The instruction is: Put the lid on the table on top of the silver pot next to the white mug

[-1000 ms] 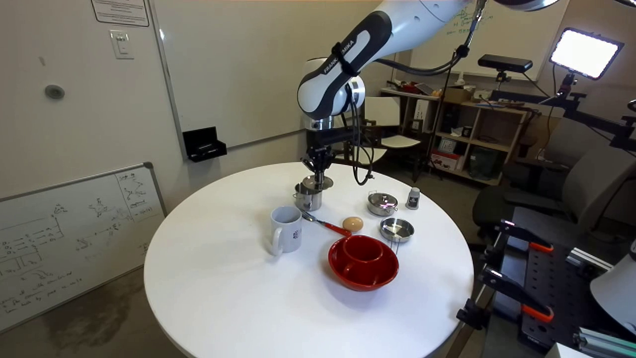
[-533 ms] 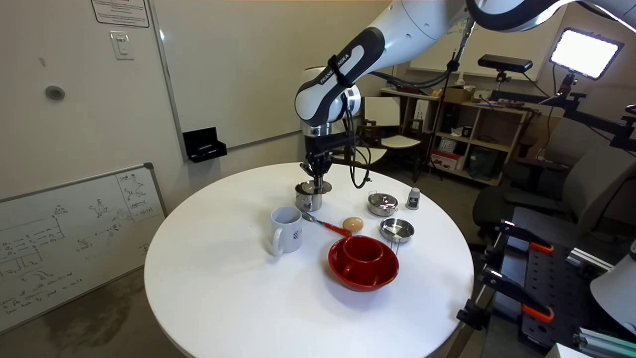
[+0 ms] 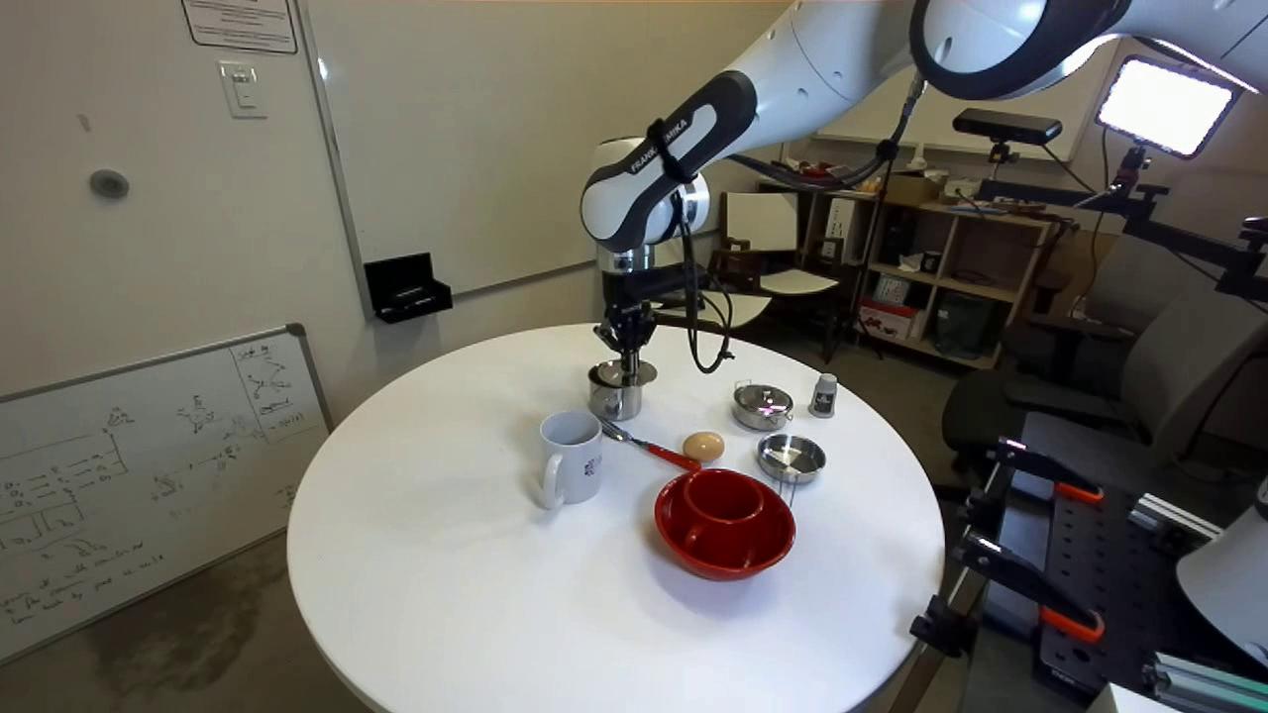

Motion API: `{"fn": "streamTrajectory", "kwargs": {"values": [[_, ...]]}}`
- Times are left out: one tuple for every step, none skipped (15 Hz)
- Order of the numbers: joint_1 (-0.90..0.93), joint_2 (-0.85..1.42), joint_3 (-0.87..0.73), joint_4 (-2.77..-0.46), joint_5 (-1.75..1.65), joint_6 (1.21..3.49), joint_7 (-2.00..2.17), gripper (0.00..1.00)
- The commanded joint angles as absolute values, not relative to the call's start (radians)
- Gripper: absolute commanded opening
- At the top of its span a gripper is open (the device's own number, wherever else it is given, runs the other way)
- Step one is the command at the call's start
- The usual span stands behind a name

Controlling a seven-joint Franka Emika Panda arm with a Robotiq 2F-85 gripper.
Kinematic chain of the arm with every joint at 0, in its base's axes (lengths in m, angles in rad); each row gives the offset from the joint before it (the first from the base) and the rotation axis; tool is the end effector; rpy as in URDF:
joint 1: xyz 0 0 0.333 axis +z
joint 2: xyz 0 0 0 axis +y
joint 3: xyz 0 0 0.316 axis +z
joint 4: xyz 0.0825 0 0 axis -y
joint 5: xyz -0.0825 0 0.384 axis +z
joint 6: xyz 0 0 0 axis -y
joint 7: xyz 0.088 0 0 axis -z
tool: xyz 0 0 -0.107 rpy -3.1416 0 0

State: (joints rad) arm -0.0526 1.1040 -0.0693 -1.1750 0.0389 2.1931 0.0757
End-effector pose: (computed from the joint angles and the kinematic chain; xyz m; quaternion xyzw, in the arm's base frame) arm 0.7397 -0.0752 0.1014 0.9947 -0.0929 -0.0421 0.0154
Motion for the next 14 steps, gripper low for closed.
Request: {"fn": "streamTrajectory", "kwargs": {"values": [[-0.067,1.163,-0.054,-1.064,0.032,2.130,0.053,0.00],[-0.068,1.170,-0.054,-1.050,0.031,2.122,0.051,0.00],[-0.068,1.179,-0.054,-1.034,0.031,2.115,0.050,0.00],[-0.068,1.186,-0.053,-1.020,0.031,2.108,0.048,0.00],[-0.069,1.194,-0.052,-1.006,0.031,2.100,0.045,0.00],[-0.069,1.202,-0.051,-0.991,0.031,2.093,0.041,0.00],[-0.070,1.211,-0.049,-0.977,0.031,2.086,0.036,0.00],[-0.071,1.218,-0.047,-0.965,0.032,2.080,0.032,0.00],[-0.071,1.225,-0.046,-0.952,0.032,2.072,0.029,0.00],[-0.071,1.232,-0.046,-0.940,0.032,2.064,0.027,0.00],[-0.071,1.238,-0.044,-0.930,0.033,2.059,0.025,0.00],[-0.072,1.243,-0.043,-0.920,0.034,2.051,0.023,0.04],[-0.072,1.249,-0.042,-0.911,0.034,2.043,0.021,0.28],[-0.072,1.252,-0.041,-0.903,0.034,2.035,0.020,0.29]]}}
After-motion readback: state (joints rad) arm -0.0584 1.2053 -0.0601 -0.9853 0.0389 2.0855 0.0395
